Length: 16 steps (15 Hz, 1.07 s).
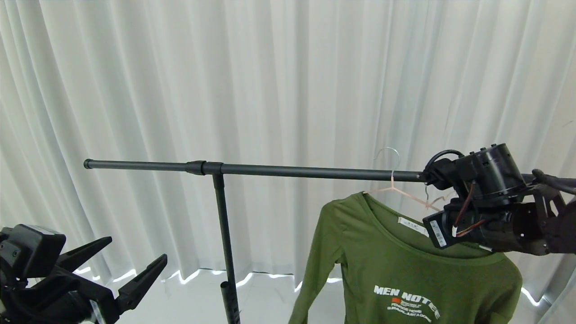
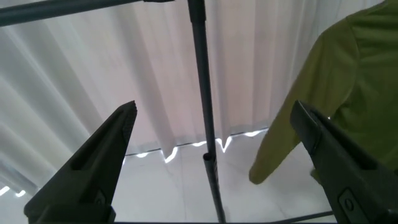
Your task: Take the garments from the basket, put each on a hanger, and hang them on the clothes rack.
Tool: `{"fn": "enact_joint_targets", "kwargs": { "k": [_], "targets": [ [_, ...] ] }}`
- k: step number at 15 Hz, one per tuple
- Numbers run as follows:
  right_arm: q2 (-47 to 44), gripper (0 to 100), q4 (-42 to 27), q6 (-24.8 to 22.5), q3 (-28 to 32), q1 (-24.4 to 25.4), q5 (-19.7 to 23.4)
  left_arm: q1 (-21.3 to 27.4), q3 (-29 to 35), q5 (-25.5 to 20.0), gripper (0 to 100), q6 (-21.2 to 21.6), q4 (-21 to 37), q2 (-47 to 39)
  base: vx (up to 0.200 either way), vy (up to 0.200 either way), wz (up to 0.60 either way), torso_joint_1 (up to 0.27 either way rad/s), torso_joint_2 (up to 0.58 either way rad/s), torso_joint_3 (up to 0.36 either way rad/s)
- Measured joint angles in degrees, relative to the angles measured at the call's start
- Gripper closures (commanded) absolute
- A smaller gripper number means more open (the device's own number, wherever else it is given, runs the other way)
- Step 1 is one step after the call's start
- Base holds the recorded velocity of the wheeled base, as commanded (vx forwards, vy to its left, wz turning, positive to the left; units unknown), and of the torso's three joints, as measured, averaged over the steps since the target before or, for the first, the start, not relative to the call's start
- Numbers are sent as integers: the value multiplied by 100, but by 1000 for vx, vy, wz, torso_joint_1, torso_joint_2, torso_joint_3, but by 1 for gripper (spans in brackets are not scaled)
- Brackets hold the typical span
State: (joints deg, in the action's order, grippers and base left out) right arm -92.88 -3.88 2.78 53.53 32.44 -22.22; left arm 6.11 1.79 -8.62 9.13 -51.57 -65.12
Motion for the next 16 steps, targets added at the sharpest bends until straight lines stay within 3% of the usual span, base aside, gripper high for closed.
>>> {"fn": "enact_joint_targets", "kwargs": {
  "k": [2,5,16],
  "targets": [
    [-150,100,-438,219,468,112,-358,-5,2,0,0,1,0,-12,0,0,0,0,0,0],
    [-389,100,-490,321,809,313,-421,-5,11,2,0,1,0,-12,0,0,0,0,0,0],
    [-1128,100,-485,619,992,556,-422,-5,21,2,0,11,-9,24,0,0,0,0,0,0]
  ]
}}
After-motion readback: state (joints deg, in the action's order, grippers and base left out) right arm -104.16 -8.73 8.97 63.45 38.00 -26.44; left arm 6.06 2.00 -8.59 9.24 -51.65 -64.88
